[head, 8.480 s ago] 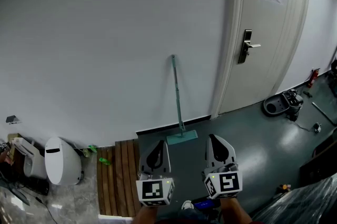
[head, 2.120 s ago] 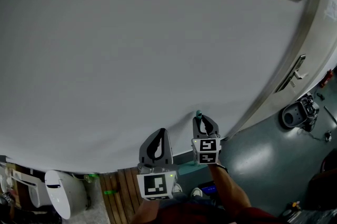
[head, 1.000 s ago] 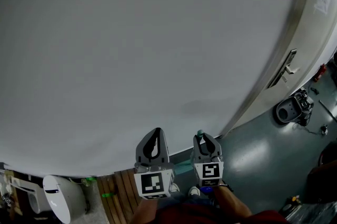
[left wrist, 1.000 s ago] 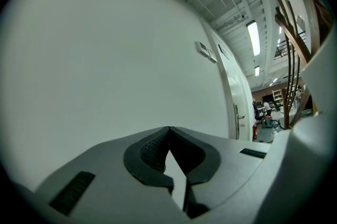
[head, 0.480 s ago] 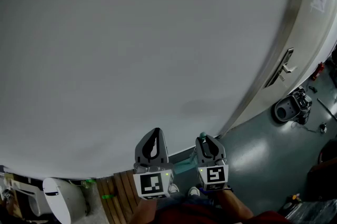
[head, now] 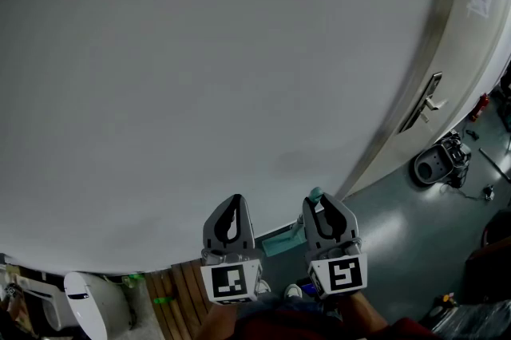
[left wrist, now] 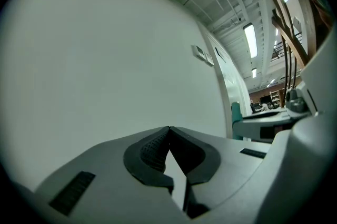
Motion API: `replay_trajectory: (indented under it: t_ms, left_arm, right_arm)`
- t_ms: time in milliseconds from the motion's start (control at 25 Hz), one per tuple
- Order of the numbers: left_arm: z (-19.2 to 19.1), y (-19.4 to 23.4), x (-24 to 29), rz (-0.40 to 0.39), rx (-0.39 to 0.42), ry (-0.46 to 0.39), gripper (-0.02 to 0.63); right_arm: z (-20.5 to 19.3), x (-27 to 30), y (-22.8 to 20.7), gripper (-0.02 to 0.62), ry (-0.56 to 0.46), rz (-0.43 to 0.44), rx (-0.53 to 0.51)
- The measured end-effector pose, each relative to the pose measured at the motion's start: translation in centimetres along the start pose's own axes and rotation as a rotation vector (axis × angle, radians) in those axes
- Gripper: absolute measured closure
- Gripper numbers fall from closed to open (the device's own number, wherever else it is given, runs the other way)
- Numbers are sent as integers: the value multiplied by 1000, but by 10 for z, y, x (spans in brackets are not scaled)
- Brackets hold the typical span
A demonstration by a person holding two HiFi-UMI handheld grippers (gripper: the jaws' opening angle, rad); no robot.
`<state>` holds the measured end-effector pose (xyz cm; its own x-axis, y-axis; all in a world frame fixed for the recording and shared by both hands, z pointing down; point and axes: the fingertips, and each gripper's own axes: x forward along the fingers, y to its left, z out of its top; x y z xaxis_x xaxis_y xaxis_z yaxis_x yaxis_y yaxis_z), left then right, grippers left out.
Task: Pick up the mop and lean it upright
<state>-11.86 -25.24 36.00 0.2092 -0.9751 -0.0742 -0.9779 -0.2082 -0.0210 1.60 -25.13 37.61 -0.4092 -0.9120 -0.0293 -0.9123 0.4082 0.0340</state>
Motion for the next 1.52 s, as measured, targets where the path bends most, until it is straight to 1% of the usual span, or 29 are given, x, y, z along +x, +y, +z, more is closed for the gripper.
replay_trajectory:
  t_ms: [160, 280, 400, 480, 600, 720, 960, 1200, 1520]
  left_arm:
    - [0, -3, -1, -2, 1, 0, 592]
    - [1, -3, -1, -4, 0, -8, 592]
    - [0, -3, -1, -3, 14, -5, 592]
    - [0, -1, -1, 13, 25, 3, 592]
    - [3, 3, -3, 48, 7, -6, 592]
    - [7, 5, -3, 37, -30, -23, 592]
    - [6, 6, -3, 37, -38, -30, 592]
    - [-3, 7, -3, 34, -1, -12, 592]
    - [3, 6, -3, 37, -11, -30, 592]
  right_arm:
    - [32, -2, -3, 488, -47, 8, 2]
    - [41, -2, -4, 488, -61, 6, 9]
    - [41, -2, -4, 488, -62, 6, 15]
    - [39, -2, -3, 488, -60, 8, 18]
    - [37, -1, -3, 488, -55, 11, 24]
    - [37, -1, -3, 488, -53, 9, 29]
    - [38, -1, -4, 488, -56, 6, 28]
    - [36, -1, -5, 488, -43, 5, 23]
    - [33, -1, -7, 488, -31, -6, 9]
